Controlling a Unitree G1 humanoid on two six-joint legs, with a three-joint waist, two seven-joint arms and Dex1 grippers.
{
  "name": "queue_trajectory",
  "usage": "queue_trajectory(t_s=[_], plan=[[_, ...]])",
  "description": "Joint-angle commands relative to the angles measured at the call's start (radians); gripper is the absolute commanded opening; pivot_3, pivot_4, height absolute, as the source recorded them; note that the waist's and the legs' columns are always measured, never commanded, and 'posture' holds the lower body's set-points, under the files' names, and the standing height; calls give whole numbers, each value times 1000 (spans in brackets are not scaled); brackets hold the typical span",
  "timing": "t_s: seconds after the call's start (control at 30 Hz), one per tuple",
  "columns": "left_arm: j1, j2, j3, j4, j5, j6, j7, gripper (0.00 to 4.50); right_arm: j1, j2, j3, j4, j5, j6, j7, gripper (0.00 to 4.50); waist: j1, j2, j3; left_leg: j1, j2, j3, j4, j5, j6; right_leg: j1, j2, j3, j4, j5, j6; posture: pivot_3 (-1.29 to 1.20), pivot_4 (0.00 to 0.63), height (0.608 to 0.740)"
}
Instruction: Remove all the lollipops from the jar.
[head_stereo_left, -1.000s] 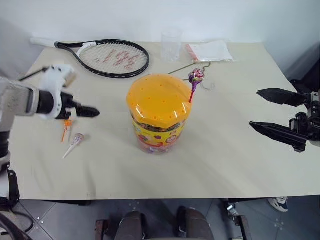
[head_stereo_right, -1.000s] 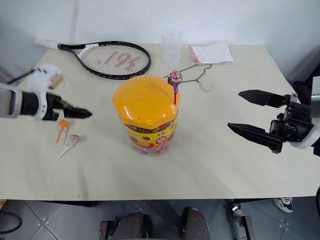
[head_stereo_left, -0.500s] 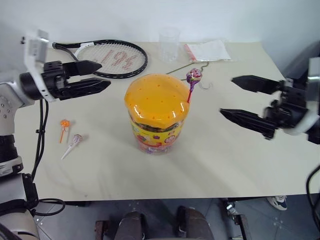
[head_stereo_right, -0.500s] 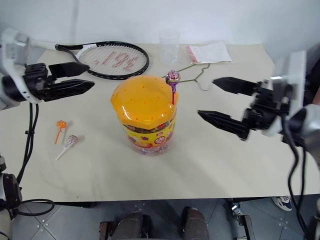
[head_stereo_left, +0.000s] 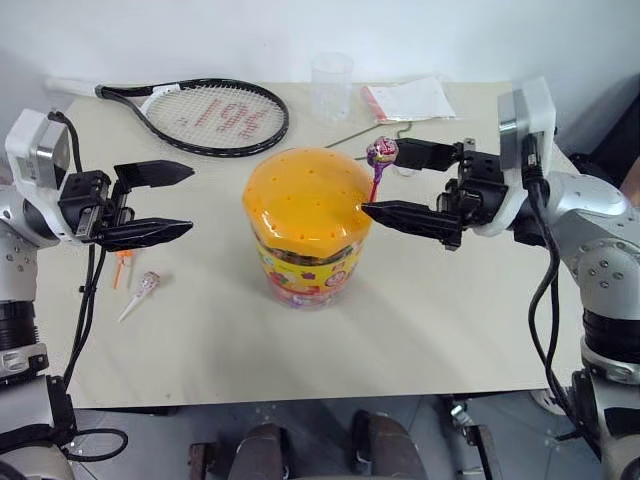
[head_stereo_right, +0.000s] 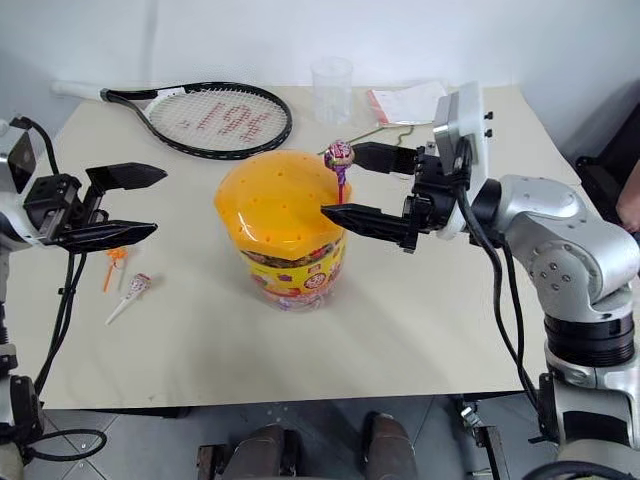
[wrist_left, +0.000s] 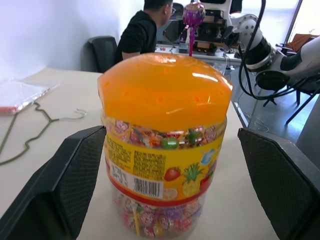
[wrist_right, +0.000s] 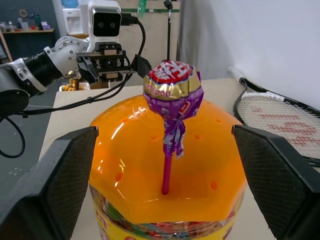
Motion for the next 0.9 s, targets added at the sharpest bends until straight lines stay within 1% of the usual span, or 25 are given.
queue_trajectory(t_s=[0.03,0.23,0.3,0.33,0.37,0.4,0.6,0.77,0.83,0.9], plan=[[13,21,41,-58,-44,-5,-23,4500,-37,9,-21,1,-16,-13,11,3552,0,0,0,0,0,0,0,0,0,0,0,0,0,0,0,0,150,740],[34,17,48,-86,-48,-12,2,4500,-45,15,-22,8,-41,-13,30,1630,-1,0,0,0,0,0,0,0,0,0,0,0,0,0,0,0,150,740],[41,13,55,-102,-62,-1,4,4500,-48,20,-25,4,-43,-15,34,898,-1,0,0,0,0,0,0,0,0,-1,0,0,0,0,0,0,150,740],[42,9,58,-108,-69,4,8,4500,-52,22,-25,2,-44,-14,34,632,-1,0,0,0,0,0,0,0,0,-1,0,0,0,0,0,0,150,740],[39,1,63,-114,-83,12,11,4500,-60,29,-26,2,-46,-19,32,192,0,0,0,0,0,0,0,0,0,-1,0,0,0,0,0,0,150,740],[34,-7,67,-117,-97,17,14,4500,-69,38,-32,4,-44,-21,26,21,-1,0,0,0,0,0,0,0,0,-1,0,0,0,0,0,0,150,740],[20,-4,55,-108,-113,20,-6,4500,-160,42,-68,43,-46,-18,-2,21,-3,0,0,-1,0,1,0,0,0,-2,0,1,1,0,0,0,150,740],[2,11,38,-74,-95,9,-32,4500,-228,9,-123,106,-66,-10,-36,21,-3,0,0,-2,0,1,-1,0,0,-4,0,1,1,0,0,0,150,740],[-1,22,36,-62,-86,1,-39,4500,-243,-22,-156,130,-77,18,-80,21,0,0,0,-2,0,1,-1,0,0,-4,0,1,1,0,0,0,150,740],[-1,39,34,-48,-73,-8,-43,4500,-241,-90,-180,157,-91,89,-124,21,0,0,0,-3,0,1,-1,0,0,-5,0,1,1,0,0,0,150,740]])
